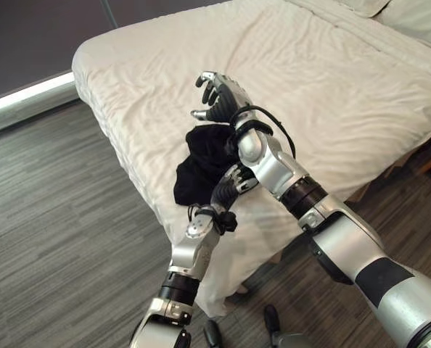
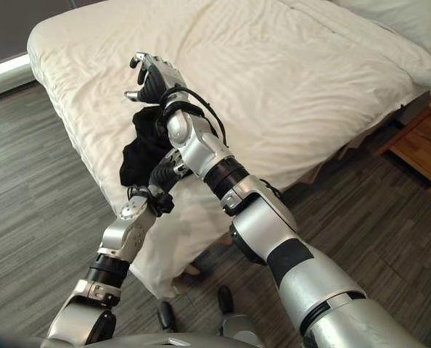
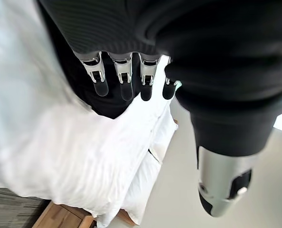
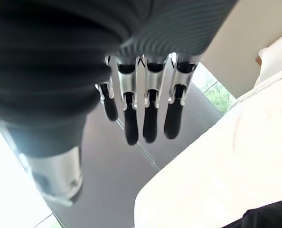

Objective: Pick up bed clothes into laundry basket.

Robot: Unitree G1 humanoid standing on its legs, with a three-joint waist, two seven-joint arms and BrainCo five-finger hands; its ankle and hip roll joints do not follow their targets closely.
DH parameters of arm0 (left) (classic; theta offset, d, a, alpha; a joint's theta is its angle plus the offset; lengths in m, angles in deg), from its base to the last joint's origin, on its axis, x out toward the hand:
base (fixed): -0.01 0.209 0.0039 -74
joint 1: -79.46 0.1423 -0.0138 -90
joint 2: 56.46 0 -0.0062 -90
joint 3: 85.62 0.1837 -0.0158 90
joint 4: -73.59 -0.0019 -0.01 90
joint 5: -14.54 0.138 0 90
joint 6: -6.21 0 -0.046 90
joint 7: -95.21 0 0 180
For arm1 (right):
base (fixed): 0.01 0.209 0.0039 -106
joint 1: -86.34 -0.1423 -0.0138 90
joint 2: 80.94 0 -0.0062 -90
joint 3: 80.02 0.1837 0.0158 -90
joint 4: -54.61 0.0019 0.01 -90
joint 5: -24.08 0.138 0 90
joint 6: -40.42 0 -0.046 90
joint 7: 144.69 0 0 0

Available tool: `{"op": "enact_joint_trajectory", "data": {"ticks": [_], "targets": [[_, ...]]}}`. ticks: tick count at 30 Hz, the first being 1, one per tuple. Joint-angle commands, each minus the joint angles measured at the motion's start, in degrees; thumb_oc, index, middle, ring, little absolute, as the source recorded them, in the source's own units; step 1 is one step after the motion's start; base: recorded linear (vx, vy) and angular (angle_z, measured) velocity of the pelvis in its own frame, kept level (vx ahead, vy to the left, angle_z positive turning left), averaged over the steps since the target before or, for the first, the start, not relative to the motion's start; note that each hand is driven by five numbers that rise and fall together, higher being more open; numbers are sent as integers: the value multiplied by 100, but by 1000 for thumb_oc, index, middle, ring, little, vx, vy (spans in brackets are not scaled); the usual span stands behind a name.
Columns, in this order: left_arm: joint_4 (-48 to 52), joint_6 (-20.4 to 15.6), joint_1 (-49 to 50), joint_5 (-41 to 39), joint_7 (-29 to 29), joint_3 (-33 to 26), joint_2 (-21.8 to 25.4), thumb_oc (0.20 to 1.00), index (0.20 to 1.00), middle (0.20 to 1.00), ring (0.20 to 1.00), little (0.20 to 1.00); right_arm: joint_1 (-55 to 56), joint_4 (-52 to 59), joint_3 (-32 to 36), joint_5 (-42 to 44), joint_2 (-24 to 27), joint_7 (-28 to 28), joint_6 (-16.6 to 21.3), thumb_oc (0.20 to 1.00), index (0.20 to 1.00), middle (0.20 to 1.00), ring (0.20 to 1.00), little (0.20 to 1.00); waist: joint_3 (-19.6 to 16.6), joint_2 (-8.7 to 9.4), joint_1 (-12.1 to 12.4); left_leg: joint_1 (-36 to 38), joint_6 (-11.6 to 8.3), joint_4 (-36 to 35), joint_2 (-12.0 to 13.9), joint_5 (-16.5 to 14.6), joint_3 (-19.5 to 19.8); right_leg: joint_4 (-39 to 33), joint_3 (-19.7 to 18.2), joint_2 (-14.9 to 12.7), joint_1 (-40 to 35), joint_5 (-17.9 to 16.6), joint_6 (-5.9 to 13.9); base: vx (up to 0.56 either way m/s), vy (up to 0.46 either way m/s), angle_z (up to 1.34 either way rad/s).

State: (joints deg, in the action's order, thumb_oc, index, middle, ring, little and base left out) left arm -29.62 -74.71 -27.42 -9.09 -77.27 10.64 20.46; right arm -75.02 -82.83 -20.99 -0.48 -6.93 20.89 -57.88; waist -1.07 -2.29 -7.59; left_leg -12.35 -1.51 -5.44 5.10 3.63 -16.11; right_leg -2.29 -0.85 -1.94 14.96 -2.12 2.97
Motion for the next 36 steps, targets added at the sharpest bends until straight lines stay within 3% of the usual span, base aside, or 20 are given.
{"op": "enact_joint_trajectory", "data": {"ticks": [1,4,8,13,14,22,23,29,35,36], "targets": [[-11,-240,-454,0,112,-261,385,1000,1000,1000,1000,1000,-750,-937,32,-358,-118,-138,-2,1000,1000,1000,1000,1000,135,229,111,81,-88,44,-54,51,118,-271,352,-378,123,-427,294,-120,-19,18],[-42,-273,-645,21,175,-356,616,1000,1000,1000,1000,1000,-1206,-1594,-175,-445,26,-272,-97,1000,1000,1000,1000,1000,439,228,238,-228,-113,44,-60,159,198,-271,396,-356,415,-490,275,-146,-42,9],[-310,-275,-1146,-80,207,-321,588,1000,1000,1000,1000,1000,-1635,-2123,-543,-555,134,-352,-138,1000,1000,1000,1000,1000,691,222,292,-529,-139,44,-110,269,284,-271,422,-338,681,-562,257,-121,-59,18],[-693,-19,-1538,-805,618,21,-130,1000,1000,1000,1000,1000,-2117,-2737,-1171,-757,335,-178,-221,1000,1000,1000,1000,1000,1007,138,351,-963,-172,44,-181,381,388,-271,422,-394,1089,-671,245,-102,-80,16],[-813,51,-1588,-956,759,178,-416,1000,1000,1000,1000,1000,-2186,-3012,-1459,-887,414,-25,-259,1000,1000,1000,1000,1000,1110,30,393,-1177,-190,44,-213,436,414,-271,423,-430,1305,-710,260,-101,-61,27],[-524,132,-1270,-1223,931,581,-756,1000,1000,1000,1000,1000,-1890,-4127,-1585,-913,521,527,-602,1000,1000,1000,1000,1000,1256,-303,583,-1820,-146,44,-370,538,388,-271,313,-608,1953,-853,311,-72,8,15],[-451,110,-1314,-1278,871,589,-801,1000,1000,1000,1000,1000,-1699,-4270,-1438,-867,402,673,-724,200,200,200,200,200,1224,-370,633,-1905,-126,44,-380,544,359,-271,277,-641,2030,-869,333,-7,68,0],[-242,157,-1177,-1339,944,720,-960,1000,1000,1000,1000,1000,-1272,-4359,-887,-686,37,1062,-890,200,200,200,200,200,1003,-486,651,-1822,-91,44,-439,430,323,-271,286,-689,1973,-804,386,12,30,-5],[-349,244,-1075,-1134,1015,661,-941,1000,1000,1000,1000,1000,-1337,-3982,-584,-484,102,962,-800,200,200,200,200,200,775,-328,586,-1446,-87,44,-412,402,329,-271,367,-657,1637,-783,398,44,4,2],[-449,239,-1114,-1084,988,608,-895,1000,1000,1000,1000,1000,-1405,-3785,-514,-357,304,769,-701,200,200,200,200,200,651,-240,547,-1215,-90,44,-391,308,325,-271,411,-656,1423,-697,423,48,1,2]]}}
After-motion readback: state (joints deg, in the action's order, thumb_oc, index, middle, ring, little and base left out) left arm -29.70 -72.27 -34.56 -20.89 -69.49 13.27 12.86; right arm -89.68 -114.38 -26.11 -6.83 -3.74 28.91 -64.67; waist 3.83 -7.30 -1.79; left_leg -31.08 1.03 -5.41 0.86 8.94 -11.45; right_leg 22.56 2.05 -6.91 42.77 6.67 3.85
